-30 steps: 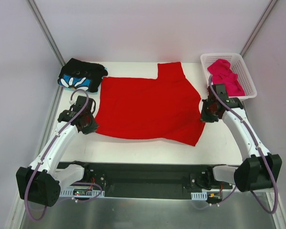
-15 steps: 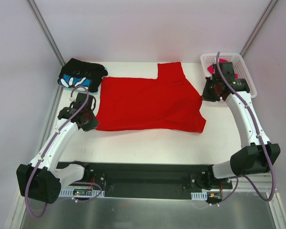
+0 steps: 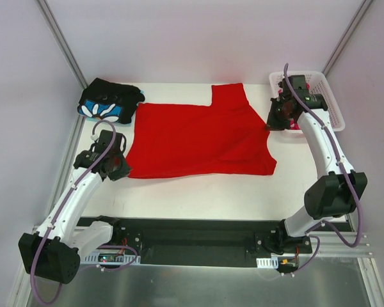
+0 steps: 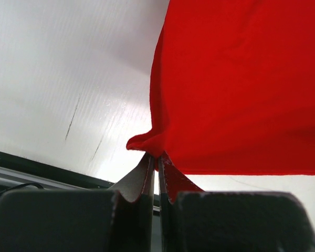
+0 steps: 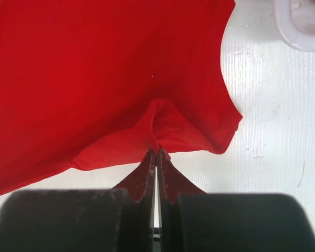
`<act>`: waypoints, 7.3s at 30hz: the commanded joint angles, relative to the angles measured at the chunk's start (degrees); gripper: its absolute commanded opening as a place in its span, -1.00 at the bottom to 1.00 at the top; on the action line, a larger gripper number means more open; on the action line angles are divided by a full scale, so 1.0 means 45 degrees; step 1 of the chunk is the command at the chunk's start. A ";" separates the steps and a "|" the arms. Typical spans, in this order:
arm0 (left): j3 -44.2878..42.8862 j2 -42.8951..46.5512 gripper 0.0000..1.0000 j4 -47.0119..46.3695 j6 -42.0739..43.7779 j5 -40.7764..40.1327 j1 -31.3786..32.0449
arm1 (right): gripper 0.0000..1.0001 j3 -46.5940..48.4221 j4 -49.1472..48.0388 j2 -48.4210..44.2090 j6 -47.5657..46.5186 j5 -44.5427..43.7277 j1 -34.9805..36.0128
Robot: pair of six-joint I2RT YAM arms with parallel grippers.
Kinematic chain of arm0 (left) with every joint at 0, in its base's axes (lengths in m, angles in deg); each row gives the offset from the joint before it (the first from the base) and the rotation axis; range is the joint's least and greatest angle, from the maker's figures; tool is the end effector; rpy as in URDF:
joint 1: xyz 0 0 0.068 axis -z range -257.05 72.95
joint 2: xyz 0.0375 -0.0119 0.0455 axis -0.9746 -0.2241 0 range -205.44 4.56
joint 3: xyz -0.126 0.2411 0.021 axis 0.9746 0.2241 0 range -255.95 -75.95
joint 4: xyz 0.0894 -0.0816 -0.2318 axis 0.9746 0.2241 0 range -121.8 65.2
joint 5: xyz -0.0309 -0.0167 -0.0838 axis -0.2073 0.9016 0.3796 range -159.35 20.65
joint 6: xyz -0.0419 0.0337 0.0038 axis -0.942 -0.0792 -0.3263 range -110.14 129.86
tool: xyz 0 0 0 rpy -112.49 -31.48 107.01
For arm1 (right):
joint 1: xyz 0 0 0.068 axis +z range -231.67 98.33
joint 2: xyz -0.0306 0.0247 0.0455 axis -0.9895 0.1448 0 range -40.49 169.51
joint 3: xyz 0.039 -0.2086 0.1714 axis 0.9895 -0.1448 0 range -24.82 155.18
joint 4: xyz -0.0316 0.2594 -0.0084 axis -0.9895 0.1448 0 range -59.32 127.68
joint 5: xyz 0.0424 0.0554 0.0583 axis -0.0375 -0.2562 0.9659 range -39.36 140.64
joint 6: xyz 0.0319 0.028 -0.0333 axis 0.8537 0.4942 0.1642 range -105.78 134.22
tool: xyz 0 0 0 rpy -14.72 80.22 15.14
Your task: Fold and stack the t-shirts
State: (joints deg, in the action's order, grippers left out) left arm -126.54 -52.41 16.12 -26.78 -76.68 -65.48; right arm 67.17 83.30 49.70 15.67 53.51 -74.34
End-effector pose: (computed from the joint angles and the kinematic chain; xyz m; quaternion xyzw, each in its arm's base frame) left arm 0.1870 -0.0336 0.2785 -0.2253 0.9230 -0.0694 0.3041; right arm 0.3301 0.0443 0.3602 -0.0567 0.9401 0.0492 0.3324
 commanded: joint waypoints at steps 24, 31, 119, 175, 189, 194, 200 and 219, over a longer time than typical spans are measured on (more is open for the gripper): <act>0.1457 -0.0696 -1.00 -0.1000 -0.1056 0.1492 0.0182 | -0.99 -0.2102 -0.0697 -0.1684 0.0107 0.0670 0.0167; 0.0989 -0.2845 -1.00 -0.2191 -0.1095 0.1883 0.0299 | -0.99 -0.1496 -0.0736 -0.1040 0.0087 0.0631 0.0323; -0.0008 -0.5720 -0.62 -0.2016 -0.0958 0.0810 0.1627 | -0.99 -0.2160 -0.1127 -0.1175 -0.0069 0.1158 0.0441; 0.0441 -0.6519 -0.71 -0.1938 -0.1700 0.0340 0.2584 | -0.99 -0.2160 -0.1088 -0.1430 -0.0030 0.1314 0.0460; -0.0182 -0.4959 -1.00 -0.0771 -0.1526 0.0068 0.2584 | -0.99 -0.2199 -0.1010 -0.1625 -0.0030 0.1275 0.0460; -0.1159 -0.3631 -1.00 0.0599 -0.1408 -0.0499 0.2584 | -0.99 -0.2082 -0.0893 -0.1839 -0.0010 0.1237 0.0460; -0.1064 -0.1776 -1.00 0.1869 -0.1427 -0.0968 0.2565 | -0.99 -0.1477 -0.0483 -0.1918 -0.0128 0.1002 0.0013; -0.0262 0.1449 -1.00 0.3999 -0.1701 -0.1691 0.2545 | -0.99 0.0731 0.0884 -0.1800 -0.0245 0.1529 -0.1395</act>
State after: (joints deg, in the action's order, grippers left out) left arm -127.98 -45.98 30.99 -34.12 -82.17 -54.46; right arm 68.13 85.25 43.26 15.32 60.14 -80.35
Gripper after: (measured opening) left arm 0.003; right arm 0.012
